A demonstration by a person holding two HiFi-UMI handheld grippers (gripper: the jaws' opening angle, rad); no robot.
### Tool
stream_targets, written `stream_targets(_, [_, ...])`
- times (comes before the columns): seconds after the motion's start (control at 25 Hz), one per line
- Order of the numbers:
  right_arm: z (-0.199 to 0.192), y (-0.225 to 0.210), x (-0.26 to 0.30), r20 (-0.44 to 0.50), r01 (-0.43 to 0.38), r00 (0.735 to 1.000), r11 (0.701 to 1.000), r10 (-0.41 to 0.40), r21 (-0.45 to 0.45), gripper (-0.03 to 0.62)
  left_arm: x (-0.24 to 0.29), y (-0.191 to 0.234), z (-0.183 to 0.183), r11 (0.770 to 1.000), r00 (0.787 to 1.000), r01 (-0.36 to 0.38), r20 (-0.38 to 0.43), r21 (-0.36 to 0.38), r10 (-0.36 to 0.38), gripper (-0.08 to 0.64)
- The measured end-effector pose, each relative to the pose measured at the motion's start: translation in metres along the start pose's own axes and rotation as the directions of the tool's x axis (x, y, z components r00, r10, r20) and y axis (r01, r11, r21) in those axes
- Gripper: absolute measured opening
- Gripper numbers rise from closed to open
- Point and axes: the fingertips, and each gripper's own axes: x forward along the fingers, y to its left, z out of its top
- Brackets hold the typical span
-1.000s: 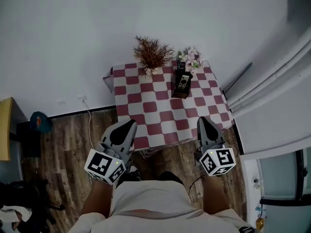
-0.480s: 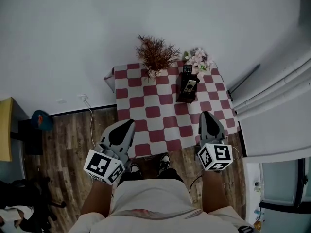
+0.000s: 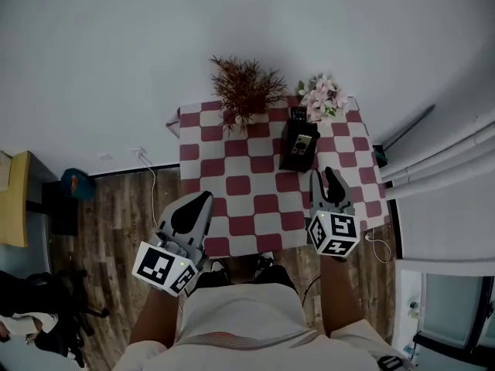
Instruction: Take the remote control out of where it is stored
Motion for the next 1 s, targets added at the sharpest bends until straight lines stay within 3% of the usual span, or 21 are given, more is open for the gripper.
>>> stream_targets(0.48, [-0.067,-0.016,0.109,-0.105,0.136,0.986,0.99,-0.132,0.037,0.207,0.01,0.014,-0.037,0.996,0.993,-0.081,-0.09,-0.023,0.079,0.009])
stream_targets(0.88, [-0.098,-0.021,0.146,-0.179,0.235,0.957,0.972,-0.226,0.027,0.215,0.002,0.033,-0.05,0.993,0.987,-0.113,-0.116,-0.045,0.107,0.009])
stream_targets(1.0, [-0.1,-0.024,0.146,-0.187,0.262,0.949,0.965,-0.254,0.021,0.189,0.0,0.04,-0.05,0.992,0.987,-0.116,-0.116,-0.05,0.109,0.009])
